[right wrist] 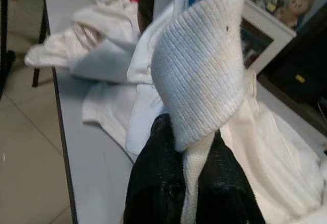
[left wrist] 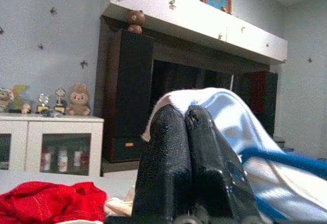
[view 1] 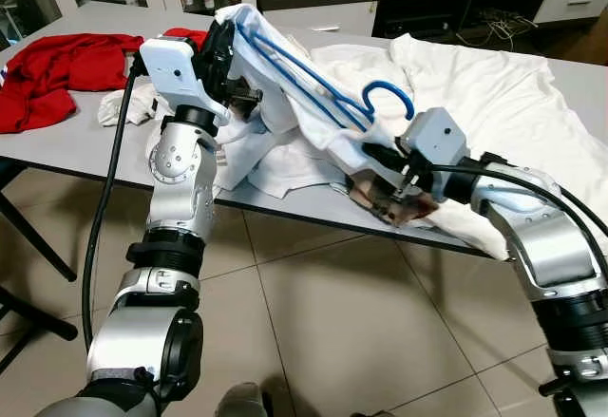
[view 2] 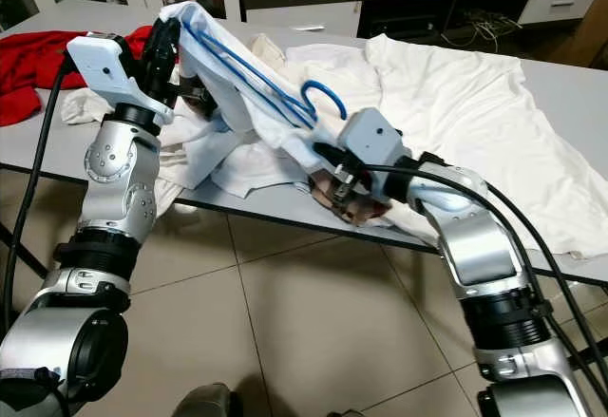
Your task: Hang hanger
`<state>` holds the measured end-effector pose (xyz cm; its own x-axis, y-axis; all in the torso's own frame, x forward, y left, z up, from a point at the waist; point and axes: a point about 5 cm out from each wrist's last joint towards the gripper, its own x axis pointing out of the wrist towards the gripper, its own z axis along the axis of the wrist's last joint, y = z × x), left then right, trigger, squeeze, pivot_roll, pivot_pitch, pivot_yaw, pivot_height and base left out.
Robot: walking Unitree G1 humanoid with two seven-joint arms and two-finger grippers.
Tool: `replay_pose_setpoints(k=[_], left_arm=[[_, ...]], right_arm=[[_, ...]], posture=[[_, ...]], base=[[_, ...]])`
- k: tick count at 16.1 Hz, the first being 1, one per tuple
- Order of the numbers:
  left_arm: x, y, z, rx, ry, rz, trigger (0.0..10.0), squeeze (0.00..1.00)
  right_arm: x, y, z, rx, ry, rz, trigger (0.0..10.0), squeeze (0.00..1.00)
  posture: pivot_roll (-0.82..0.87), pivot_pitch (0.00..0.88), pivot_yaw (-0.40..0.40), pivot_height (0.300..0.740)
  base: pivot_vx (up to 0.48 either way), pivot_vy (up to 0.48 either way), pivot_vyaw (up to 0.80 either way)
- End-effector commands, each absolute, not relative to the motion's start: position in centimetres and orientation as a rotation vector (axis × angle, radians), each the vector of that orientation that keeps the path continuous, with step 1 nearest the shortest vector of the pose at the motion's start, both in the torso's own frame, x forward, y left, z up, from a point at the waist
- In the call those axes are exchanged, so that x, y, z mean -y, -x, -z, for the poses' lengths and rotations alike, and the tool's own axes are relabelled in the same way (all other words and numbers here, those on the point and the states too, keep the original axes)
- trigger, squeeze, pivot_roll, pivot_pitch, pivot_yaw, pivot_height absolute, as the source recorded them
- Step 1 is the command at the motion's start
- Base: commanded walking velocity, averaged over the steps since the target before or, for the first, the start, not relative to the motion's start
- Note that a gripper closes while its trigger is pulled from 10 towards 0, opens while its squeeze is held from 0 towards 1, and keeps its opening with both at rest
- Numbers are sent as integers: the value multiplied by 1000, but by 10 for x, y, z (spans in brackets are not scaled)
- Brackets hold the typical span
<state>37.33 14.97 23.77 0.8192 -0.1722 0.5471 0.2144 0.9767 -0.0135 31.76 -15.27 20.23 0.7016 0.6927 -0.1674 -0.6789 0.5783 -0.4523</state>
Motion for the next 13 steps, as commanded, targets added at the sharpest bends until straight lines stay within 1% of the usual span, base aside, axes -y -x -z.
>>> replay_pose_setpoints(k=[1,4,5,6,8,11,13], left_arm=[[-156,-372,-238,585,63,179,0,0],[-154,-371,-244,619,52,192,0,0],[-144,-367,-251,670,29,248,0,0],[-141,-366,-253,684,19,267,0,0],[-119,-357,-260,752,-60,374,0,0],[-102,-350,-261,784,-150,460,0,0],[-91,-344,-257,791,-179,534,0,0]], right_arm=[[158,-319,-207,34,532,-791,0,0],[160,-318,-204,4,565,-791,0,0],[160,-321,-202,-19,568,-772,0,0],[160,-322,-201,-25,570,-768,0,0],[160,-330,-201,-62,565,-722,0,0],[160,-338,-202,-87,560,-682,0,0],[159,-344,-206,-88,549,-644,0,0]], posture=[[159,1,10,740],[157,0,12,740],[158,1,13,740],[158,1,13,740],[158,2,13,740],[161,1,13,740],[163,0,12,740]], base=[[0,0,0],[0,0,0],[0,0,0],[0,0,0],[0,0,0],[0,0,0],[0,0,0]])
